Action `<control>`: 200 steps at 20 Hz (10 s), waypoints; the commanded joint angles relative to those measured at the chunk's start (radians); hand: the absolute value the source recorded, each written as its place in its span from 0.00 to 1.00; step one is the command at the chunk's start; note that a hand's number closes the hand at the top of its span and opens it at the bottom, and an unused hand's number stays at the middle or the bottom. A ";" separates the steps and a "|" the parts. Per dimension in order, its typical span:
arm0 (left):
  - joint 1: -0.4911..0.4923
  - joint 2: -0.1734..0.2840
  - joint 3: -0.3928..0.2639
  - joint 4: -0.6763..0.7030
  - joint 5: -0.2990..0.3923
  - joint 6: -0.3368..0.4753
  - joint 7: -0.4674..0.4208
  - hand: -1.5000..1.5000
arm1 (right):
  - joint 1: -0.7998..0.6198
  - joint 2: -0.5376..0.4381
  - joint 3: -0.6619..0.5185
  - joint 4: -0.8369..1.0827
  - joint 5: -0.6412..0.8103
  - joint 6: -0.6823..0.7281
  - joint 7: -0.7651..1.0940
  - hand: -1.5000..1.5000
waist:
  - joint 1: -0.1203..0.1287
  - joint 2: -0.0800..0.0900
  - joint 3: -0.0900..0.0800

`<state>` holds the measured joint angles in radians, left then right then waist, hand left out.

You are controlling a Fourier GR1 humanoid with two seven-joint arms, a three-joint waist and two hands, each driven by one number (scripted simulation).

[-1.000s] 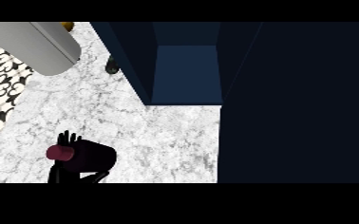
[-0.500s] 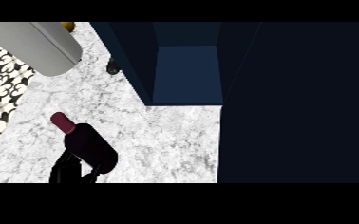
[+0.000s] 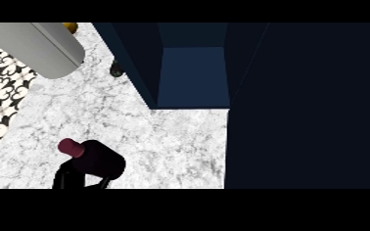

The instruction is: Pick up the wine, place it into the cabinet and close the cabinet

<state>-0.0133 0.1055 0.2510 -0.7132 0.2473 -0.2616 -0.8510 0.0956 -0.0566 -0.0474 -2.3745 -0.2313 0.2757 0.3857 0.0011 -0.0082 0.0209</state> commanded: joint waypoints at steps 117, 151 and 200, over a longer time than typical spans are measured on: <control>-0.933 -0.106 -0.712 0.368 0.789 0.549 0.175 1.00 | 0.014 0.022 -0.009 0.148 0.000 0.080 -0.144 0.00 | -0.045 0.018 -0.021; -0.841 -0.060 -0.667 0.350 0.726 0.509 -0.060 0.00 | -0.018 -0.035 -0.073 0.111 -0.055 0.070 -0.078 0.00 | 0.006 0.002 -0.020; 0.540 0.633 -0.607 -1.498 0.553 0.620 0.203 0.00 | 0.054 -0.016 0.583 -0.169 0.050 0.091 0.297 1.00 | 0.019 -0.002 -0.024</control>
<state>0.4145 0.7162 -0.4073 -2.1883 0.7830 0.4341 -0.5939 0.1387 -0.1072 0.3929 -2.3918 -0.2745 0.4274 0.5850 0.0201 -0.0066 -0.0019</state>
